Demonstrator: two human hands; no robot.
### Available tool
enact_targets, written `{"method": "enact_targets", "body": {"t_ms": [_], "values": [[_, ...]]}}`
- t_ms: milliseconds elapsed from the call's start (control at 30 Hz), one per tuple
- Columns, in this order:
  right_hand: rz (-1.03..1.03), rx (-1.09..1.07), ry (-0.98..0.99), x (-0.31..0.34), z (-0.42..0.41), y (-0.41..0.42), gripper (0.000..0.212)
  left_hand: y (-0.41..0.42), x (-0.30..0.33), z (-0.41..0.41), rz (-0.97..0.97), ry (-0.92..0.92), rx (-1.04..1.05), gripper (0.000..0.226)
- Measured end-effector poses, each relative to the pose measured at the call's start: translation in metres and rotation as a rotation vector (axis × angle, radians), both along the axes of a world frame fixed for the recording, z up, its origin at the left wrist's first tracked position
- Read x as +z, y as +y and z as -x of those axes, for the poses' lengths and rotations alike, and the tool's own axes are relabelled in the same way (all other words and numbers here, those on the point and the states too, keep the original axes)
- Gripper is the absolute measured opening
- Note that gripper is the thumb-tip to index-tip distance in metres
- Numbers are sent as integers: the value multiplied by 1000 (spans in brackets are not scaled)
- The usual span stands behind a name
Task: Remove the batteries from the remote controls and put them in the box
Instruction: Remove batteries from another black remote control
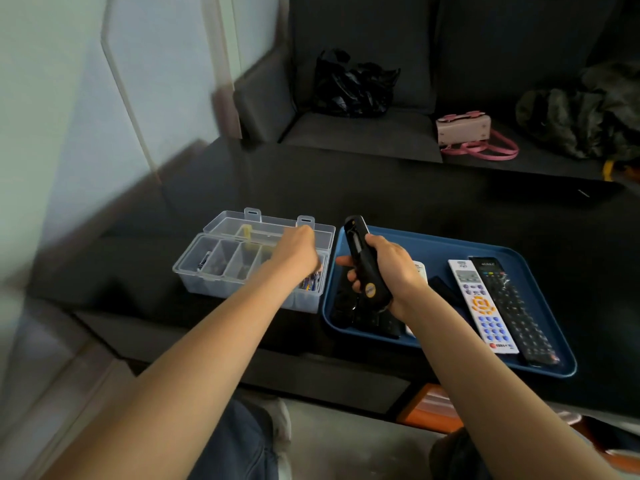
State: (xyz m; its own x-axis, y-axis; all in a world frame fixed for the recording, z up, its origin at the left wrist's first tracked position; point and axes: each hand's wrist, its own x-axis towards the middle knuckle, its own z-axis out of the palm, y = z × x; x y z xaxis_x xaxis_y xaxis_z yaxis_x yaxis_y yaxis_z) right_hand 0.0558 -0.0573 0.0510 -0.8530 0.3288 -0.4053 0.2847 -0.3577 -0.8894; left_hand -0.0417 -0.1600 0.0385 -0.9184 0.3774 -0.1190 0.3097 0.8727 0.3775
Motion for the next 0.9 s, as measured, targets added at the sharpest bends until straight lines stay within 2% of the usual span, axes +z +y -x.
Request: {"method": "enact_targets", "body": {"t_ms": [200,333,433,500,567,733,833,900], "values": [[-20,39,-3,6,6,-12,29,-23,5,-2,-182,-8,29,17],[15,68,15,9,18,-34,29,-62,5,3,-279,132,130,19],[97,99,18,12,31,-55,35,-93,5,12,-263,306,230,24],[126,121,25,15,40,-71,32,-115,2,23,-195,356,283,25],[140,139,22,17,48,-85,29,-134,-3,38,-23,337,260,26],[108,176,-9,14,67,-113,33,-154,-17,73,350,161,-9,32],[23,188,-16,8,75,-122,31,-158,-29,88,466,87,-94,40],[-12,195,-20,4,80,-126,29,-161,-32,92,479,56,-111,39]]}}
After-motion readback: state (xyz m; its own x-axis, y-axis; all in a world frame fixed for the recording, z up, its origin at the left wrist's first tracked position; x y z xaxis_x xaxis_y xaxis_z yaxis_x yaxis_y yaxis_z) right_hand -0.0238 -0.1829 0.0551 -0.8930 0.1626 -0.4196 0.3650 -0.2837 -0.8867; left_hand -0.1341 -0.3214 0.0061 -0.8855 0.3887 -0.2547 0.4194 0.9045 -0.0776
